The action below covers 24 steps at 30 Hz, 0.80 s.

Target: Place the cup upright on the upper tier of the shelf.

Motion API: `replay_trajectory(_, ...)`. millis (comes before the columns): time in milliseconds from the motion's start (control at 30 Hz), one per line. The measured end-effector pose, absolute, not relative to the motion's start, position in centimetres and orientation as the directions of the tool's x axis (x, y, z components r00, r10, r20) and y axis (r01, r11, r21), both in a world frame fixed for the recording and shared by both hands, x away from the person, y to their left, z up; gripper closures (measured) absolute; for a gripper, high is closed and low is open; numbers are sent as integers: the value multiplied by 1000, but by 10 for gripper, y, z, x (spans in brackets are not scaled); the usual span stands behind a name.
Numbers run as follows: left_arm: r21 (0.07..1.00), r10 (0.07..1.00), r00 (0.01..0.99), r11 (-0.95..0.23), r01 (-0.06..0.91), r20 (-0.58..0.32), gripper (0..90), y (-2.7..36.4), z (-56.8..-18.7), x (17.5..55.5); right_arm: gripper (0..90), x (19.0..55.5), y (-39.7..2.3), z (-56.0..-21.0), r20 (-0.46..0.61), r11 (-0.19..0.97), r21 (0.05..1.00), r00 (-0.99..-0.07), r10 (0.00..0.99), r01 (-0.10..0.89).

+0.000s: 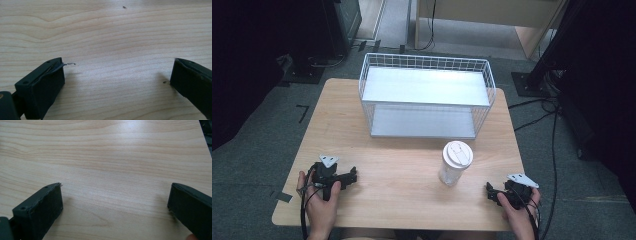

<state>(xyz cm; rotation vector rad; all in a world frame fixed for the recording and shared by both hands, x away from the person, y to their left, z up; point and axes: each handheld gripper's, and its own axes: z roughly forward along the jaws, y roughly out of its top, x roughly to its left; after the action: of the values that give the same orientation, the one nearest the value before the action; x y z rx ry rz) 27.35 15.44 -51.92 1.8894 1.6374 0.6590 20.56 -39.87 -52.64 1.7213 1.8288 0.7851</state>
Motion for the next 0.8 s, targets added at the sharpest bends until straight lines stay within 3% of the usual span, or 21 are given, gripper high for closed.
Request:
replay_trajectory(467, 686, 987, 161, -123, 717, 9, 0, 157, -519, 272, 0, 206, -395, -526, 24, 12, 703, -40, 999, 711)
replay_trajectory(533, 686, 987, 161, -124, 717, 10, 0, 157, -519, 272, 12, 207, -395, -525, 24, 15, 703, -45, 999, 711)
replay_trajectory(567, 686, 987, 161, -124, 717, 10, 0, 157, -519, 272, 108, 206, -391, -523, 25, 11, 716, -42, 999, 698)
replay_trajectory(633, 686, 987, 161, -124, 717, 10, 0, 157, -519, 272, 140, 205, -388, -520, 36, 1, 727, -39, 999, 686)
replay_trajectory(800, 686, 987, 161, -124, 717, 10, 0, 157, -519, 272, 140, 205, -377, -515, 43, 14, 737, -67, 997, 676)
